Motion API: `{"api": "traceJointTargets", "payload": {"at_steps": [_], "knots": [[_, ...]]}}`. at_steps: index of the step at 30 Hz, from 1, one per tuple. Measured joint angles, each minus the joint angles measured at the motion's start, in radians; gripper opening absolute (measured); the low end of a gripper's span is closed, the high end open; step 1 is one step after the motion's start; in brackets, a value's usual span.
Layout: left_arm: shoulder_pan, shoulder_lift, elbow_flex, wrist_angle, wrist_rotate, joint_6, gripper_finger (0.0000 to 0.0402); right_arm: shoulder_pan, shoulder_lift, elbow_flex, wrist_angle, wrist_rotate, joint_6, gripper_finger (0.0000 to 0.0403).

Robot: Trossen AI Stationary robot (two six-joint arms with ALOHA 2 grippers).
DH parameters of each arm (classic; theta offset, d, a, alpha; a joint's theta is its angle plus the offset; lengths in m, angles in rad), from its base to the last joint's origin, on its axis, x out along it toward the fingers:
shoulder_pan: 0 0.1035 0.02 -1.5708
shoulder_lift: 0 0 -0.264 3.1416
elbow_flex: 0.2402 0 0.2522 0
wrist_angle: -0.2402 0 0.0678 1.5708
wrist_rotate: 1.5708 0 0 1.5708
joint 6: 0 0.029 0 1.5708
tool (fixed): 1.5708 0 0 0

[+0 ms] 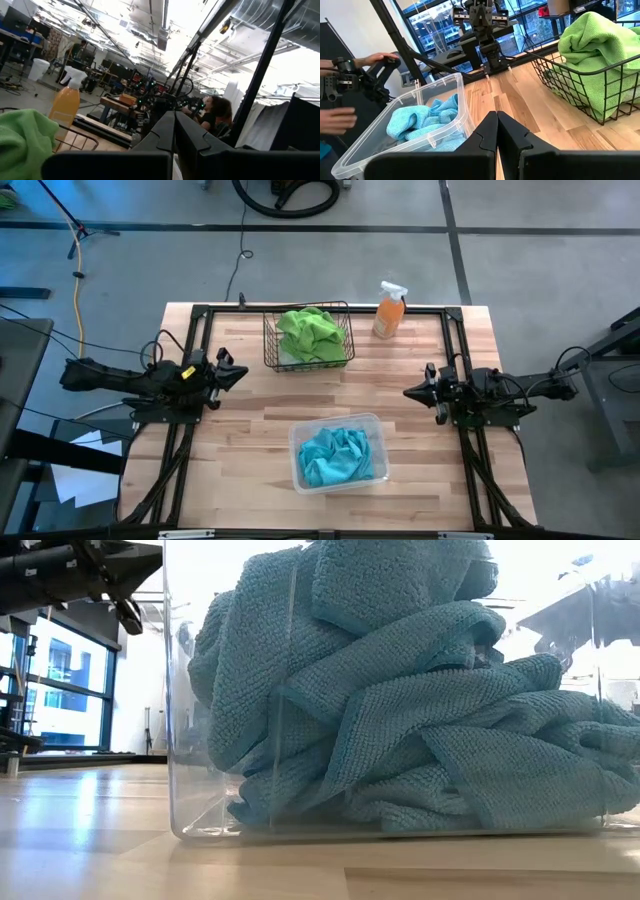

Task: Sort microfiber towel by color & place in baskets
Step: Return to Home Position

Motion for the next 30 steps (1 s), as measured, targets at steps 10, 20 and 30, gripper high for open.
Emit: {"api": "traceJointTargets", "payload": {"at_steps": [10, 20, 30], "knots": [[0.017, -0.301, 0.000, -0.318, 0.007, 0.158, 0.0000, 0.000, 0.000, 0.000, -0.003, 0.000, 0.000, 0.0000], [0.062, -0.318, -0.003, -0.612, 0.127, 0.192, 0.0001, 0.000, 0.001, 0.000, -0.014, -0.001, 0.000, 0.0000], [0.087, -0.318, -0.003, -0.664, 0.222, 0.235, 0.0001, 0.000, 0.001, 0.000, -0.019, -0.001, 0.000, 0.0000]]}}
